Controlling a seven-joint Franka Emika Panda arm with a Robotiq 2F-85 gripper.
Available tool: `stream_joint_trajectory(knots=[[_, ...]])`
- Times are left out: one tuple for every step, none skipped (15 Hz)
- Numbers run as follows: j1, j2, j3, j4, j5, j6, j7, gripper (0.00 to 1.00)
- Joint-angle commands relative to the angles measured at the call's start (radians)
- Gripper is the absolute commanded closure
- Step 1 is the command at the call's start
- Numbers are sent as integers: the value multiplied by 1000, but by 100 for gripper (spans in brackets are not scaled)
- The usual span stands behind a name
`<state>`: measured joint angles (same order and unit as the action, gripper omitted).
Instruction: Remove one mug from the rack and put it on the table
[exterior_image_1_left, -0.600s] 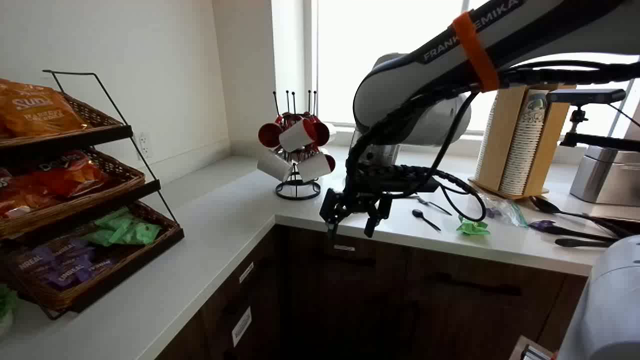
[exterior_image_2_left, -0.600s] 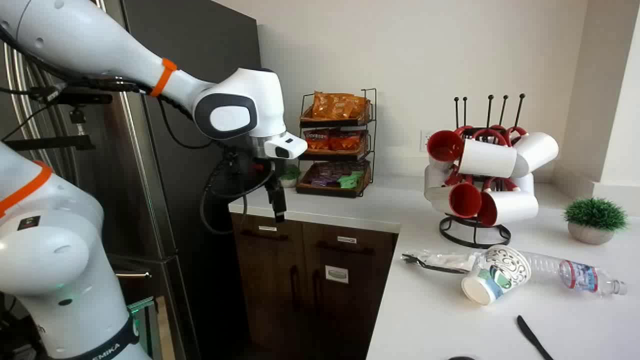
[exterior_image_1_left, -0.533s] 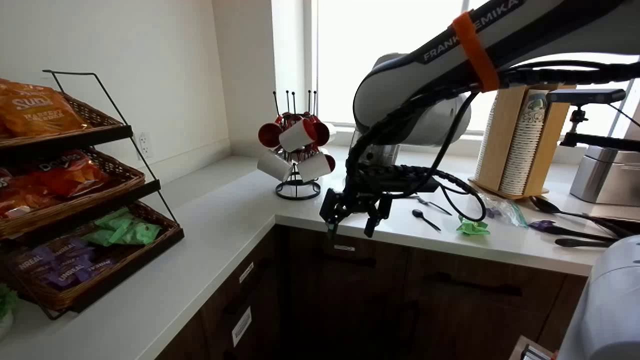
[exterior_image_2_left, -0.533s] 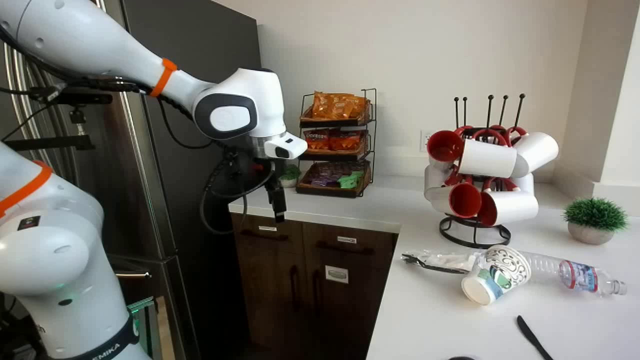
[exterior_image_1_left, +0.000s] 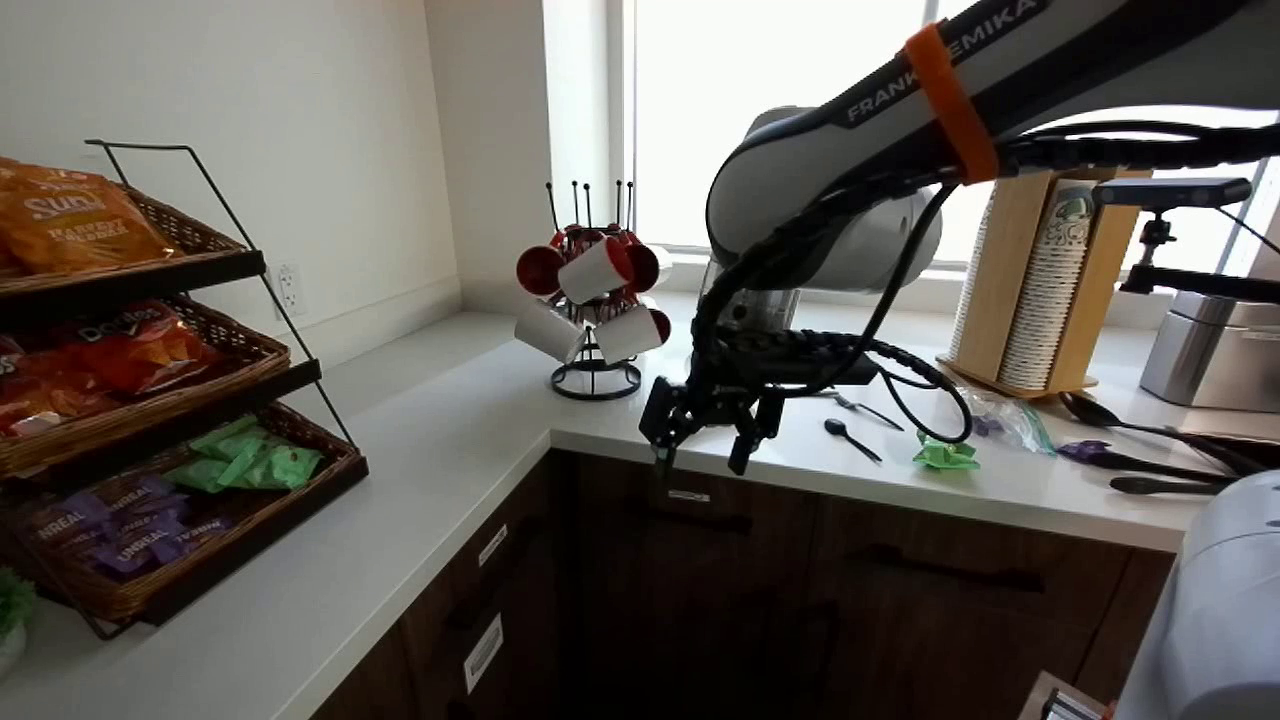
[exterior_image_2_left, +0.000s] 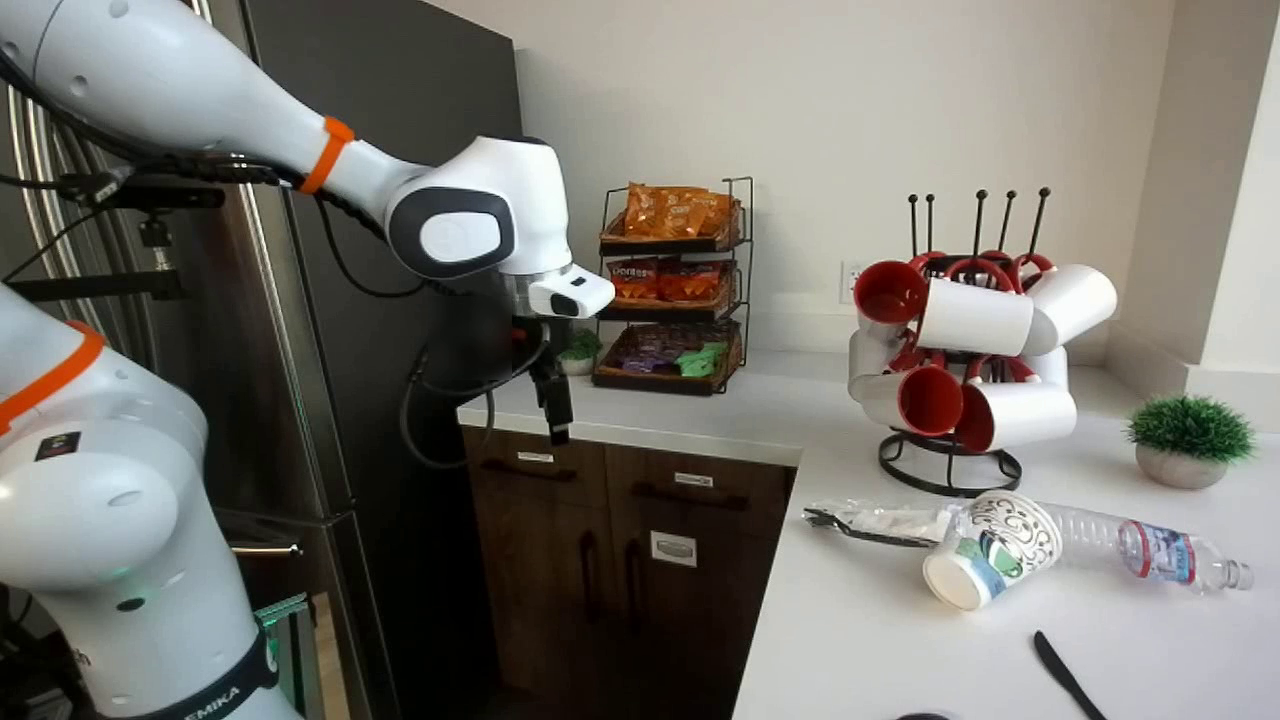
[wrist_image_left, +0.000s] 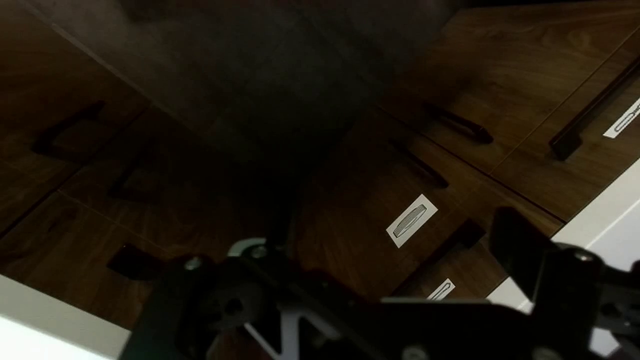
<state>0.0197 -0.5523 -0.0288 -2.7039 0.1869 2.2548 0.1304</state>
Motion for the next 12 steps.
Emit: stream_joint_trajectory(knots=[[-23,21,17,29,-31,49,-16,0],[-30,27,28,50,-56,58,-14,0],[-33,30,30,72,-74,67,-24,0],[-40,33,32,99,-101,73,-35,0],[-32,34,18,125,-106,81,-66,0],[-31,38,11,158,-133,90,-106,0],[-29,46,-2,195,-154,64,-149,0],[-37,55,-6,231,-191,76,-185,0],[-29,68,-23,265,-204,89,-239,0],[-25,88,-39,307,-218,96,-290,0],[-13,106,-58,342,-218,108,-349,0],[3,126,-84,382,-204,116,-420,0]])
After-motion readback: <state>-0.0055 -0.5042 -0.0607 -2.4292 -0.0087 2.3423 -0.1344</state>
